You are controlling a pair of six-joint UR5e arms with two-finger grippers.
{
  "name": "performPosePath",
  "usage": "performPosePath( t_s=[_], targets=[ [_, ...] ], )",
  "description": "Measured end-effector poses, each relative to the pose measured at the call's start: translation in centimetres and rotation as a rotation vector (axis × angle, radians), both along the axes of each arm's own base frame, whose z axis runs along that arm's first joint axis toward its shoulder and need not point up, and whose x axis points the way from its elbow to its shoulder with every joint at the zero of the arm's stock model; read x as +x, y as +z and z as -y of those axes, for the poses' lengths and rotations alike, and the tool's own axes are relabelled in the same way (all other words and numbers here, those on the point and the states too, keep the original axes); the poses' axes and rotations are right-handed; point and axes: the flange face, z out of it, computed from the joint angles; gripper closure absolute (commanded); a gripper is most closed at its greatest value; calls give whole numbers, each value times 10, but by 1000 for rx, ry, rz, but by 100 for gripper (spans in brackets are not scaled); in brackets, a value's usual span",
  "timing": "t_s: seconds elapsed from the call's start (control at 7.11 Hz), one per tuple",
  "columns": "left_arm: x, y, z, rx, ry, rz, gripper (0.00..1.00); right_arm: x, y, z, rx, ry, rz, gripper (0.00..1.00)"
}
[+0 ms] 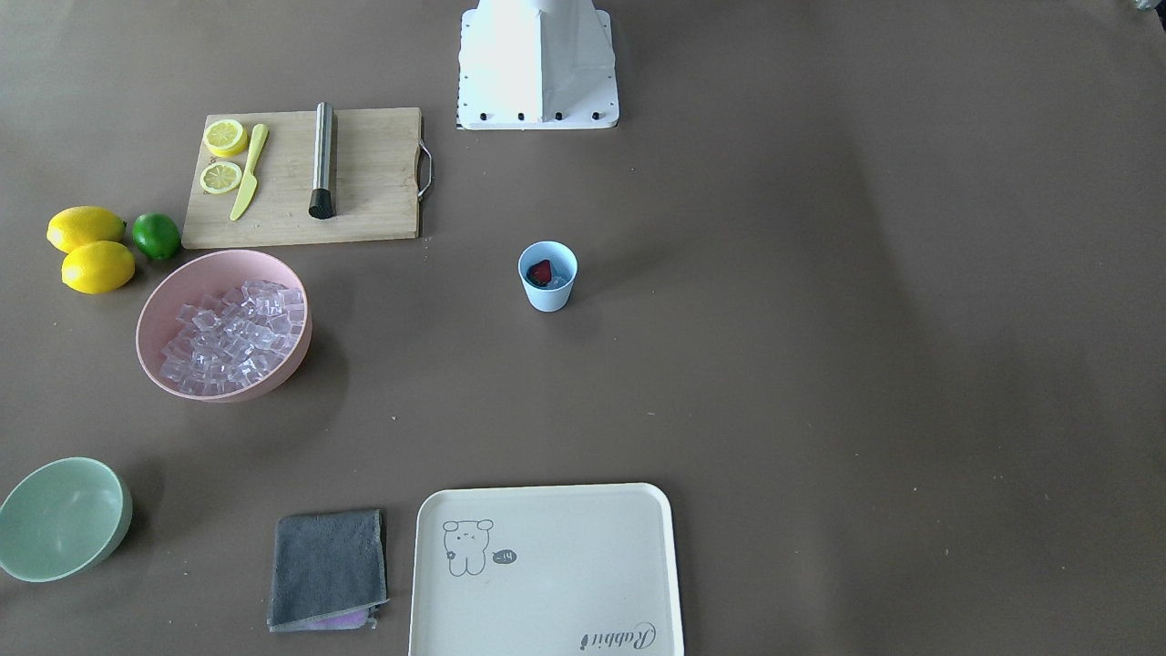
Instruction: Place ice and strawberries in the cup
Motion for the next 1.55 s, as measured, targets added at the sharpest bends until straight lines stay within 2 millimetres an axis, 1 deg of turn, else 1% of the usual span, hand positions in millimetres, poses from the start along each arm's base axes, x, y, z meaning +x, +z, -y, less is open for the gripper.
performPosePath(
  t_s=[0.14,0.28,0.56,0.7,1.13,1.55],
  targets=[
    [-4,0,-3,-3,-10,2,2,0,0,0,1,0,1,0],
    [-6,-4,-1,-16,-14,5,2,0,-1,0,2,0,2,0],
    [-6,-16,15,-136,-9,21,2,0,-1,2,4,0,1,0],
    [-6,-20,20,-189,-7,41,2,0,-1,2,5,-1,0,0],
    [-7,-21,18,-222,-2,50,2,0,-1,1,8,-7,-3,0],
    [-7,-29,19,-206,-2,48,2,0,-1,1,12,-11,-5,0]
  ],
)
